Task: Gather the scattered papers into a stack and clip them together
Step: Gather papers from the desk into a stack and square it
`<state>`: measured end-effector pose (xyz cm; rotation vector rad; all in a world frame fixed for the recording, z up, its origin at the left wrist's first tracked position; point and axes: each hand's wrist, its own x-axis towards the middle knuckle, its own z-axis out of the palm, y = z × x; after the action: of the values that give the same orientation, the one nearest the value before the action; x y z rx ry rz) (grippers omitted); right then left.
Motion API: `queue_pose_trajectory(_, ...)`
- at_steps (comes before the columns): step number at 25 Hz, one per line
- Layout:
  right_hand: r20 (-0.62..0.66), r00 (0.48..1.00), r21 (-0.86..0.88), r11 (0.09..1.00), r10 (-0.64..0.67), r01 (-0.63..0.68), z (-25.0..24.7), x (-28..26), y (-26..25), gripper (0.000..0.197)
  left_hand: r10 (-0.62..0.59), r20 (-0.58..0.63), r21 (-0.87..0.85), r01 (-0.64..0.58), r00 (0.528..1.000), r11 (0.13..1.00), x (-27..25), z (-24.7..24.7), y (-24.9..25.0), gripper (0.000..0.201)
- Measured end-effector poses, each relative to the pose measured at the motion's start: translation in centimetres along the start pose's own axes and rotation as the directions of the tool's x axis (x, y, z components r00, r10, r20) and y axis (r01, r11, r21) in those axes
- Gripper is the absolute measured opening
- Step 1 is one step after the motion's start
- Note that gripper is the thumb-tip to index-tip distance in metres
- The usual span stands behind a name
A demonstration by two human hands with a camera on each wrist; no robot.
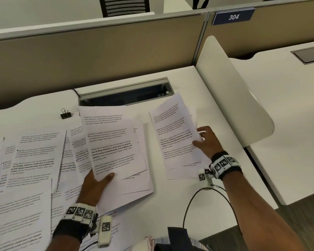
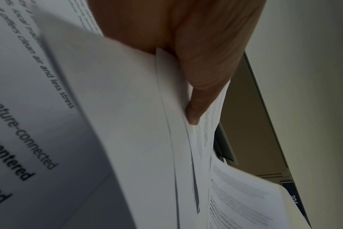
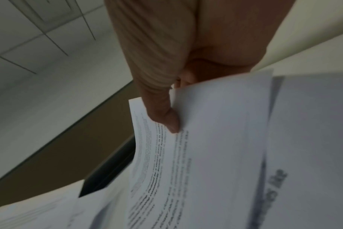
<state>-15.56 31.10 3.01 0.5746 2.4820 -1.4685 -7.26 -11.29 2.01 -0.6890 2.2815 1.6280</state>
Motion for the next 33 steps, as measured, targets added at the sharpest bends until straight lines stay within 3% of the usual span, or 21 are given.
queue_pose_trajectory(4, 0.025, 0.989, 0.098, 0.985, -0.148, 0.145, -1.9, -1.4, -3.5, 0.058, 0.014, -0.004, 0.014, -0.014, 1.0, 1.0, 0.4, 0.3, 0.4, 0.067)
queue_pose_trajectory(8, 0.147, 0.976, 0.293, 0.95, -0.16, 0.111, -1.7, -1.5, -5.6, 0.072, -0.007, -0.019, 0.029, 0.008, 1.0, 1.0, 1.1, 0.4, 0.5, 0.064)
queue_pose_trajectory(11, 0.218, 0.966, 0.316, 0.946, -0.139, 0.065, 1.6, -1.0, -5.0, 0.08, -0.026, 0.046, -0.023, 0.027, 0.999, 0.999, 1.3, 1.0, 0.4, 0.056)
queue_pose_trajectory(15, 0.283, 0.958, 0.198, 0.98, -0.053, -0.004, 8.5, -0.9, -2.5, 0.085, -0.055, 0.146, -0.048, 0.062, 0.988, 0.997, 0.9, 2.3, 0.3, 0.053)
queue_pose_trajectory(17, 0.294, 0.956, 0.117, 0.992, 0.009, -0.046, 11.2, -0.9, -1.2, 0.089, -0.133, 0.149, -0.133, 0.153, 0.98, 0.979, 0.6, 2.6, 0.2, 0.038)
queue_pose_trajectory(19, 0.31, 0.951, 0.056, 0.998, 0.002, -0.021, 13.2, -1.2, -0.3, 0.092, -0.219, 0.18, -0.251, 0.26, 0.959, 0.933, 0.4, 2.7, 0.1, 0.021)
queue_pose_trajectory(21, 0.34, 0.94, 0.02, 1.0, -0.022, 0.016, 14.3, -1.7, -0.2, 0.091, -0.206, 0.179, -0.276, 0.251, 0.962, 0.928, 0.4, 2.8, 0.1, 0.018)
queue_pose_trajectory(24, 0.398, 0.917, -0.086, 0.994, -0.032, 0.072, 15.2, -2.2, -0.2, 0.087, -0.119, 0.178, -0.157, 0.148, 0.977, 0.977, 0.2, 3.3, 0.4, 0.036)
queue_pose_trajectory(27, 0.326, 0.945, -0.198, 0.975, -0.037, 0.106, 14.7, -2.2, -0.1, 0.072, -0.085, 0.176, -0.07, 0.099, 0.981, 0.993, -0.1, 3.8, 0.5, 0.051)
queue_pose_trajectory(30, 0.278, 0.959, -0.03, 0.998, -0.044, 0.054, 13.1, -2.7, -1.0, 0.052, -0.029, 0.157, -0.03, 0.034, 0.987, 0.999, -0.8, 3.7, 1.3, 0.044)
queue_pose_trajectory(33, 0.31, 0.949, 0.269, 0.963, -0.062, -0.025, 11.3, -3.8, -2.4, 0.06, 0.031, 0.198, -0.04, -0.024, 0.98, 0.999, -1.7, 3.3, 2.3, 0.035)
